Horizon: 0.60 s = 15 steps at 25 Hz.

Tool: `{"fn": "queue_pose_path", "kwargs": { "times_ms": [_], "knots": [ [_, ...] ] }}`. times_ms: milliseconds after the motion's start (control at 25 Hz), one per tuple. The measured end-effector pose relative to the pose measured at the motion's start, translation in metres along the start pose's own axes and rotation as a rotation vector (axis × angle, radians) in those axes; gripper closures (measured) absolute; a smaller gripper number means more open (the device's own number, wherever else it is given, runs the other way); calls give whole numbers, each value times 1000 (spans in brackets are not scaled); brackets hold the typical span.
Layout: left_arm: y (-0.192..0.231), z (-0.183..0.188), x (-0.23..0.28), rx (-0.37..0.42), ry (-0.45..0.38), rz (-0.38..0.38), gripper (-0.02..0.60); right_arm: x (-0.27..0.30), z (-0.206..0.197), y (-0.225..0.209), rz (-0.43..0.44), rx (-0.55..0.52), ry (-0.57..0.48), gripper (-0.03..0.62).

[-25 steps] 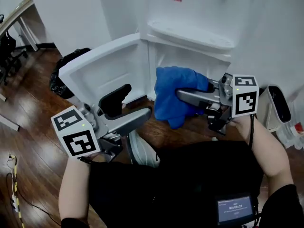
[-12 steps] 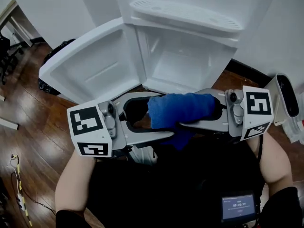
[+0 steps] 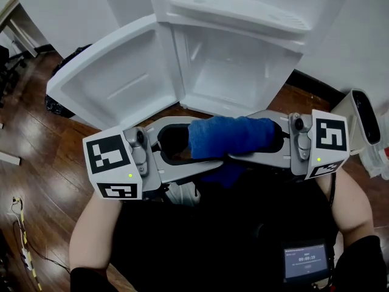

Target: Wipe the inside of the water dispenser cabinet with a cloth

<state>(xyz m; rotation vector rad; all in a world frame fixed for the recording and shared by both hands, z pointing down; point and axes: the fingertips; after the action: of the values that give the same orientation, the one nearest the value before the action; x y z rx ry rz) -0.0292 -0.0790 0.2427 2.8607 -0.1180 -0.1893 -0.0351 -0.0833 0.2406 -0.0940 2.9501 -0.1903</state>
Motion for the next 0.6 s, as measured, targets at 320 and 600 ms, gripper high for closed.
{"fn": "queue_pose_path", "kwargs": {
  "times_ms": [320, 600],
  "knots": [
    [-13, 5, 7, 77, -6, -16, 128, 8, -4, 22, 53, -45, 35, 493],
    [-24, 2, 3, 168, 17, -54, 364, 4, 8, 27, 48, -43, 15, 493]
  ]
}}
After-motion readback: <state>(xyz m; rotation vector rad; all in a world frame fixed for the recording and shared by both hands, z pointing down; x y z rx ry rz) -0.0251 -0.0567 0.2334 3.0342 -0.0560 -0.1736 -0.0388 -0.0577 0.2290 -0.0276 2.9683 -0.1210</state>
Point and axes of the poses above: the fingertips, and each gripper's own axes: x forward along the fingers, y to its left, z out of its top, and after that the axes turned 12 degrees about -y, right-handed
